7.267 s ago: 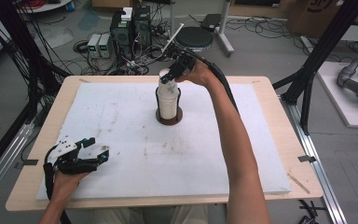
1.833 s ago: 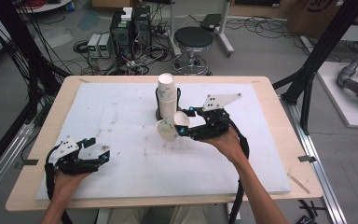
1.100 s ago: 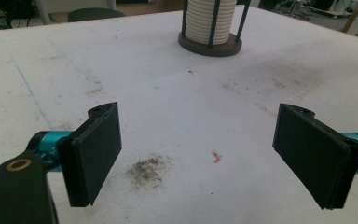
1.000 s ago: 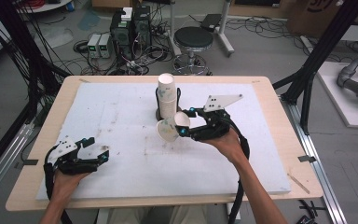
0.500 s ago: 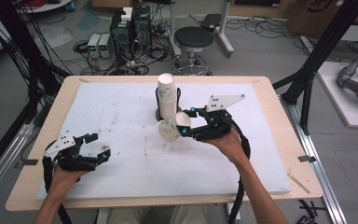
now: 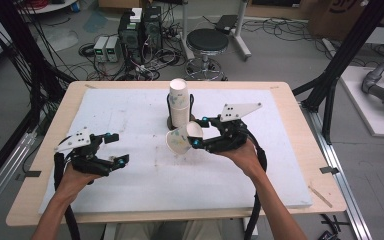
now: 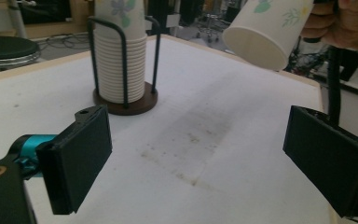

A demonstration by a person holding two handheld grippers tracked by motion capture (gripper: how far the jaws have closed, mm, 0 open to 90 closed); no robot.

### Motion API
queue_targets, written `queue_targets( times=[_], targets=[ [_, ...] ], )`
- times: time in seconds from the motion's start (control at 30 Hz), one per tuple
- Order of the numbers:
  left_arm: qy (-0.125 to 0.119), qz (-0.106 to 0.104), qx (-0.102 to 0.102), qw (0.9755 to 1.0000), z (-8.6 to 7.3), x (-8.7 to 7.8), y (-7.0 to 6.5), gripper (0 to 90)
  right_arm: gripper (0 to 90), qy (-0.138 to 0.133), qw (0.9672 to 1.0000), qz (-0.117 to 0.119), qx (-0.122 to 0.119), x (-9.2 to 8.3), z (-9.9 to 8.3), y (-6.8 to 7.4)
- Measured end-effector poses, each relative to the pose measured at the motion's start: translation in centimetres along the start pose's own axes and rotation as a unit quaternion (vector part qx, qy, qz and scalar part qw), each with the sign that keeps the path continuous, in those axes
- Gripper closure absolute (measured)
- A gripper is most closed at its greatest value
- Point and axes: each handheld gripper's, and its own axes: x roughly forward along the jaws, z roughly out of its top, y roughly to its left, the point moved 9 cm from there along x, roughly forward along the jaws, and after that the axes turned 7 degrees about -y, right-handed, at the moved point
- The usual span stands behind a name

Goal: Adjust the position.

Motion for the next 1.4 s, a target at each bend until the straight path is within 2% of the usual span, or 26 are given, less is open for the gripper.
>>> queue_targets(
  times=[0.17,0.4,0.63,0.67,0.83,0.87,1.17,1.4],
  targets=[
    [0.000,-0.020,0.005,0.9998,0.7,1.0,-0.7,7.8,38.0,-0.002,1.0000,0.007,0.000,0.2,0.0,0.3],
    [-0.009,-0.065,0.007,0.9978,2.1,3.1,-2.3,7.8,38.0,-0.006,0.9999,0.016,-0.002,0.6,0.0,0.7],
    [-0.010,-0.090,0.009,0.9959,2.5,4.7,-3.2,7.8,38.0,-0.012,0.9995,0.028,0.002,1.1,-0.1,1.2],
    [-0.007,-0.101,0.008,0.9948,2.6,5.4,-3.6,7.8,38.0,-0.011,0.9995,0.031,0.003,1.3,-0.1,1.3],
    [-0.013,-0.116,0.005,0.9932,2.8,6.4,-4.2,7.8,38.0,-0.017,0.9991,0.040,0.006,1.6,0.0,1.5],
    [-0.018,-0.125,0.002,0.9920,2.9,6.8,-4.5,7.8,38.0,-0.020,0.9988,0.044,0.007,1.7,0.0,1.6],
    [-0.017,-0.152,0.000,0.9882,3.0,8.5,-5.3,7.8,38.0,-0.023,0.9980,0.058,0.010,2.5,0.1,2.2],
    [-0.018,-0.173,-0.006,0.9848,3.1,9.1,-5.8,7.8,38.0,-0.024,0.9974,0.067,0.010,2.9,0.1,2.6]
  ],
)
